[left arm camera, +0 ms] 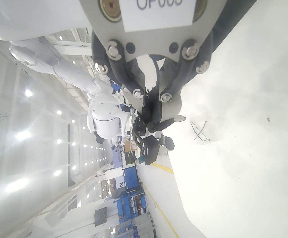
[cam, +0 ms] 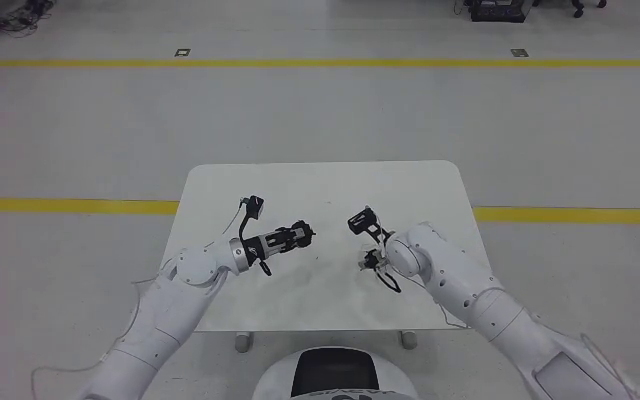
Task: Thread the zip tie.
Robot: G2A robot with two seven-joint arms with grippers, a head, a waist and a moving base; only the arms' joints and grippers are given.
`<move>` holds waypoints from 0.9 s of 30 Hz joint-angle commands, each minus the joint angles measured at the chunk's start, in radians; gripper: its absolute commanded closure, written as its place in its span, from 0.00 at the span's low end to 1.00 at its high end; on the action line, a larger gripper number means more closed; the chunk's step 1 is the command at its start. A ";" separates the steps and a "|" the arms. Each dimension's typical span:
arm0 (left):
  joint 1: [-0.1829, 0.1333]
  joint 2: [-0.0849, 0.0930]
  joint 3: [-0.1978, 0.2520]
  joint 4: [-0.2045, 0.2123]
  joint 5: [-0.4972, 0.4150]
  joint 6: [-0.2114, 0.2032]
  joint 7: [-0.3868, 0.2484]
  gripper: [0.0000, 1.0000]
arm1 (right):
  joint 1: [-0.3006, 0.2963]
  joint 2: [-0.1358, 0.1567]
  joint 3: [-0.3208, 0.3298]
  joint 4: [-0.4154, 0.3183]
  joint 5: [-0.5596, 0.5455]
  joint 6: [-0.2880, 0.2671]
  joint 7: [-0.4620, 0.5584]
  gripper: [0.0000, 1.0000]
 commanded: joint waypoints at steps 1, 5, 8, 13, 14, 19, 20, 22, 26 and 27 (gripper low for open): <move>0.000 0.000 0.000 0.000 0.000 0.000 0.000 1.00 | 0.010 -0.008 -0.006 0.024 0.014 -0.002 0.005 0.00; 0.000 0.000 0.000 0.000 0.000 0.000 0.000 1.00 | 0.020 -0.015 -0.015 0.040 0.018 -0.015 0.006 0.00; 0.000 0.000 0.000 0.000 0.000 0.000 0.000 1.00 | 0.020 -0.015 -0.015 0.040 0.018 -0.015 0.006 0.00; 0.000 0.000 0.000 0.000 0.000 0.000 0.000 1.00 | 0.008 -0.015 -0.004 0.047 0.021 -0.022 -0.020 0.00; 0.000 0.000 0.000 0.000 0.000 0.000 0.000 1.00 | 0.006 -0.015 -0.001 0.047 0.019 -0.023 -0.017 0.00; 0.000 0.000 0.000 0.000 0.000 0.000 0.000 1.00 | 0.000 -0.017 0.009 0.045 0.011 -0.029 -0.011 0.10; 0.000 0.000 0.000 0.000 0.000 0.000 0.000 1.00 | -0.001 -0.017 0.011 0.045 0.010 -0.030 -0.013 0.38; 0.000 0.000 0.000 0.000 0.000 0.000 0.000 1.00 | -0.005 -0.017 0.017 0.044 0.008 -0.032 -0.015 0.60; 0.000 0.000 0.000 0.000 0.000 0.000 0.000 1.00 | -0.012 -0.017 0.026 0.044 -0.001 -0.034 -0.011 0.73; 0.000 0.000 0.000 0.000 0.000 0.000 0.000 1.00 | -0.013 -0.017 0.028 0.046 -0.002 -0.035 -0.011 0.75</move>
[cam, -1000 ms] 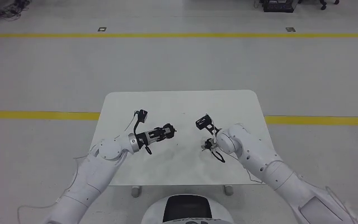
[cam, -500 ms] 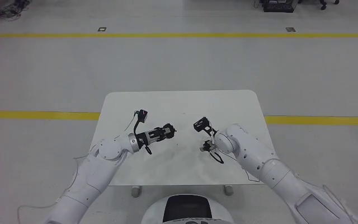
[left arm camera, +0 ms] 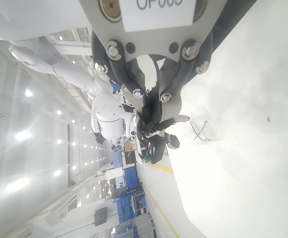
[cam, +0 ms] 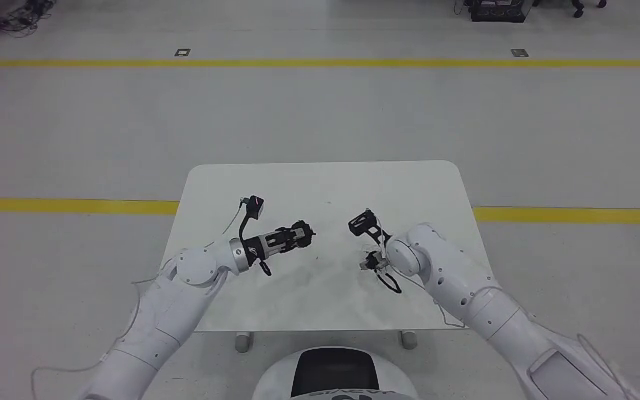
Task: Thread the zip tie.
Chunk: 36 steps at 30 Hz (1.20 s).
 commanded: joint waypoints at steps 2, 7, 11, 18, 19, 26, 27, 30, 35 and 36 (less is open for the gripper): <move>0.000 0.000 0.000 0.000 0.000 0.000 0.000 1.00 | -0.001 -0.002 0.005 0.009 0.000 -0.005 0.001 0.78; 0.000 0.000 0.000 0.000 0.000 0.000 0.000 1.00 | 0.003 -0.009 0.005 0.028 0.005 -0.016 -0.003 0.84; 0.000 0.000 0.000 0.000 0.000 0.000 0.000 1.00 | 0.006 -0.015 0.001 0.041 0.006 -0.024 -0.006 0.89; 0.000 0.000 0.000 0.000 0.000 0.000 0.000 1.00 | 0.021 -0.031 -0.011 0.089 0.010 -0.032 -0.001 0.93; 0.000 0.000 0.000 0.000 0.000 0.000 0.000 1.00 | 0.024 -0.033 -0.013 0.096 0.012 -0.033 -0.001 0.93; 0.000 0.000 0.000 0.000 0.000 0.000 0.000 1.00 | 0.048 -0.055 -0.031 0.161 0.030 -0.052 -0.015 0.87; 0.000 0.000 0.000 0.000 0.000 0.000 0.000 1.00 | 0.051 -0.058 -0.034 0.170 0.032 -0.056 -0.018 0.87; 0.000 0.000 0.000 0.000 0.000 0.000 0.000 1.00 | 0.062 -0.068 -0.043 0.196 0.038 -0.063 -0.024 0.85; 0.000 0.000 0.000 0.000 0.000 0.000 0.000 1.00 | 0.077 -0.085 -0.058 0.237 0.040 -0.065 -0.031 0.85; 0.000 0.000 0.000 0.000 0.000 0.000 0.000 1.00 | 0.080 -0.088 -0.061 0.244 0.040 -0.062 -0.031 0.85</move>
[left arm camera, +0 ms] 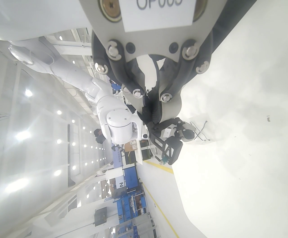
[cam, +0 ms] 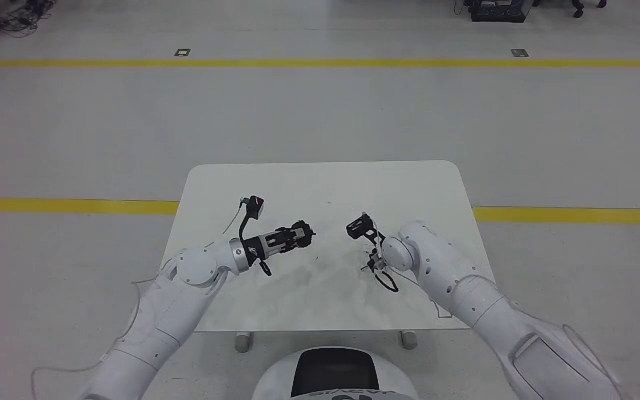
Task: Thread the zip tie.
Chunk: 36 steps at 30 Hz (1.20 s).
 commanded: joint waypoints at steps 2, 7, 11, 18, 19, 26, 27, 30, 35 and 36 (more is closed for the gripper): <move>0.000 0.000 0.000 0.000 0.000 0.000 0.000 1.00 | 0.008 -0.010 -0.009 0.021 -0.001 0.006 0.001 0.84; 0.000 0.000 0.000 0.000 0.000 0.000 0.000 1.00 | 0.019 -0.024 -0.020 0.051 0.001 0.004 -0.001 0.84; 0.000 0.000 0.000 0.000 0.000 0.000 0.000 1.00 | 0.028 -0.036 -0.032 0.074 -0.010 0.011 0.002 0.83; 0.000 0.000 0.000 0.000 0.000 0.000 0.000 1.00 | 0.043 -0.057 -0.048 0.116 -0.012 0.014 -0.001 0.83; 0.000 0.000 0.000 0.000 0.000 0.000 0.000 1.00 | 0.045 -0.061 -0.050 0.124 -0.012 0.013 -0.002 0.84; 0.000 0.000 0.000 0.000 0.000 0.000 0.000 1.00 | 0.057 -0.081 -0.061 0.166 -0.014 0.017 -0.009 0.85; 0.000 0.000 0.000 0.000 0.000 0.000 0.000 1.00 | 0.059 -0.084 -0.063 0.170 -0.014 0.018 -0.009 0.85; 0.000 0.000 0.000 0.000 0.000 0.000 0.000 1.00 | 0.062 -0.091 -0.066 0.182 -0.017 0.022 -0.010 0.86; 0.000 0.000 0.000 0.000 0.000 0.000 0.000 1.00 | 0.066 -0.102 -0.070 0.201 -0.022 0.027 -0.010 0.98; 0.000 0.000 0.000 0.000 0.000 0.000 0.000 1.00 | 0.068 -0.104 -0.070 0.205 -0.024 0.027 -0.011 1.00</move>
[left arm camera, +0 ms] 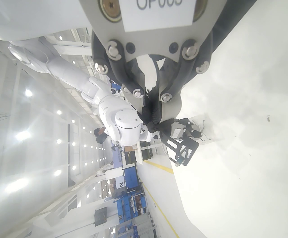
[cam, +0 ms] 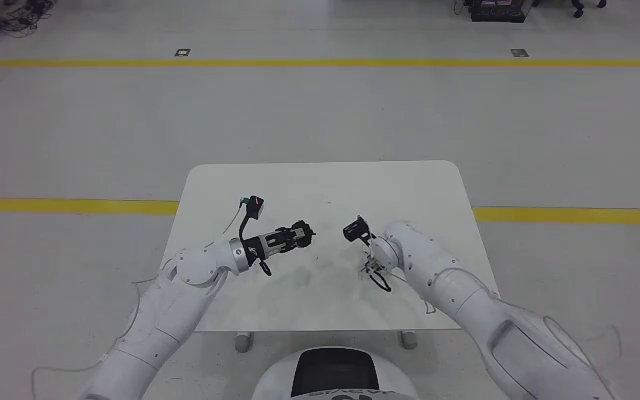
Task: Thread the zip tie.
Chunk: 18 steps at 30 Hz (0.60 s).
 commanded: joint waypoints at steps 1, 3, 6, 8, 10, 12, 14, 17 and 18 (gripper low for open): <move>0.000 0.000 0.000 0.000 0.000 0.000 0.000 1.00 | 0.002 -0.004 0.000 0.006 -0.002 0.000 0.000 1.00; 0.000 0.000 0.000 0.000 0.000 0.000 0.000 1.00 | 0.003 -0.007 0.000 0.008 -0.006 0.003 -0.001 1.00; 0.000 0.000 0.000 0.000 0.000 0.000 0.000 1.00 | 0.001 -0.008 0.002 -0.002 -0.017 0.013 0.001 1.00; 0.000 0.000 0.000 0.000 0.000 0.000 0.000 1.00 | -0.004 -0.005 0.010 -0.022 -0.029 0.020 0.004 1.00; 0.000 0.000 0.000 0.000 0.000 0.000 0.000 1.00 | -0.015 0.004 0.023 -0.052 -0.043 0.026 0.010 1.00; 0.000 0.000 0.000 0.000 0.000 0.000 0.000 1.00 | -0.028 0.013 0.038 -0.085 -0.056 0.026 0.018 1.00; 0.000 0.000 0.000 0.000 0.000 0.000 0.000 1.00 | -0.046 0.026 0.058 -0.123 -0.072 0.024 0.030 1.00; 0.000 0.000 0.000 0.000 0.000 0.000 0.000 1.00 | -0.075 0.046 0.091 -0.183 -0.094 0.023 0.044 1.00; 0.000 0.000 0.000 0.000 0.000 0.000 0.000 1.00 | -0.085 0.052 0.102 -0.201 -0.098 0.022 0.046 1.00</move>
